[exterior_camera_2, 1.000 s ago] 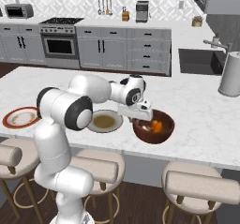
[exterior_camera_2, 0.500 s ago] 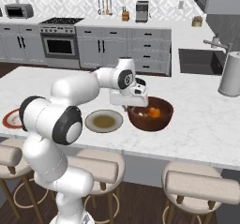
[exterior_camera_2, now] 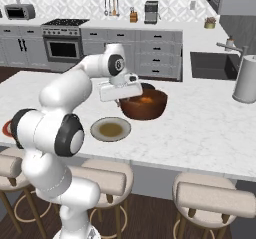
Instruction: Pick the chicken drumstick and mushroom from their plates and place them in the bowl. Then put the bowl in the fridge.
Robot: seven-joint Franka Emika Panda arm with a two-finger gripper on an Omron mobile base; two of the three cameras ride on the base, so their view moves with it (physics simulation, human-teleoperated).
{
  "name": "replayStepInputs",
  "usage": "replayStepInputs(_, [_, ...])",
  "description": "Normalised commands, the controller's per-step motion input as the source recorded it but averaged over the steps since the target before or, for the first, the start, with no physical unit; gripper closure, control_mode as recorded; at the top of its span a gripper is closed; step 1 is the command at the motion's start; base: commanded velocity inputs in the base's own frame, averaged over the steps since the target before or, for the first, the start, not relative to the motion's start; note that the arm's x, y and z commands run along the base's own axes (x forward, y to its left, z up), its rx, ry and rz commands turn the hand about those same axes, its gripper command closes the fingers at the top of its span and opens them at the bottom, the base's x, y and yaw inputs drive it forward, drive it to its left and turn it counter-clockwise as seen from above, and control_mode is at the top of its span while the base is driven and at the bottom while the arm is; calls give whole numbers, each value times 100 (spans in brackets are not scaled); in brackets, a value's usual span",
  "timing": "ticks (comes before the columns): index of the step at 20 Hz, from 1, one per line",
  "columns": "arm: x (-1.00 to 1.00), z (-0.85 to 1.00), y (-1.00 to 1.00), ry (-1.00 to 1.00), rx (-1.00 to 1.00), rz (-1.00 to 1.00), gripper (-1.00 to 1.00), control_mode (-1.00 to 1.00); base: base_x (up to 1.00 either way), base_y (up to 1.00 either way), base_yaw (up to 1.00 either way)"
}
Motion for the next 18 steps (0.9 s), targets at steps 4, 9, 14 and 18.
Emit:
replayStepInputs(4, [-18,4,76,11,1,67,100,-100,0,0,0])
replayStepInputs(9, [-31,3,54,7,9,66,100,-100,0,0,0])
replayStepInputs(14, [-83,0,20,-14,22,46,100,-100,0,0,0])
replayStepInputs(18, [-75,6,1,-20,30,30,100,-100,0,0,0])
